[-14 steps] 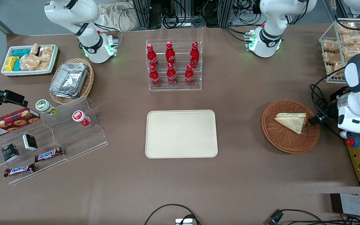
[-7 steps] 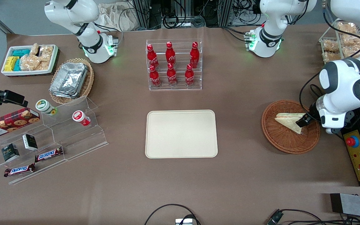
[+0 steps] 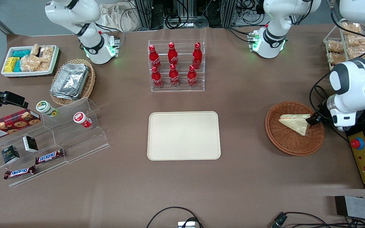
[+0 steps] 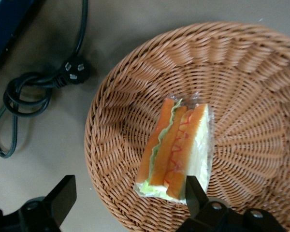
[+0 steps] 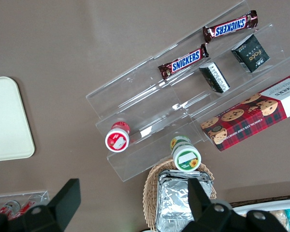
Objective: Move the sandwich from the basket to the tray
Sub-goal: 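Close the left gripper on the wrapped sandwich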
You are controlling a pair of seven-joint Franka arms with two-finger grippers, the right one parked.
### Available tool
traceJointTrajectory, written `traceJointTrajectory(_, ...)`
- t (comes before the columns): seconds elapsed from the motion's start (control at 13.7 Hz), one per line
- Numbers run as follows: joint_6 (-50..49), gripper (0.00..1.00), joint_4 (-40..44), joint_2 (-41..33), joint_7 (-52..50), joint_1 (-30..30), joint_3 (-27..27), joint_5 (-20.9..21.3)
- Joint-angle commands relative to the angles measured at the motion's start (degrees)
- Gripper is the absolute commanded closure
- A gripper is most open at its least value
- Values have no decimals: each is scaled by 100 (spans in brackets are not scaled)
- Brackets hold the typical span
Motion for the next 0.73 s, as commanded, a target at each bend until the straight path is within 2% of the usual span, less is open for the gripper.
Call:
traceJointTrajectory(0.0,37,0,-19,201,-245,-40,0,-287)
traceJointTrajectory(0.07,38,0,-1,219,-306,-49,-9,-394)
traceJointTrajectory(0.58,758,0,235,860,-588,-111,-211,-439)
traceJointTrajectory(0.66,715,18,375,913,-684,-111,-220,-439)
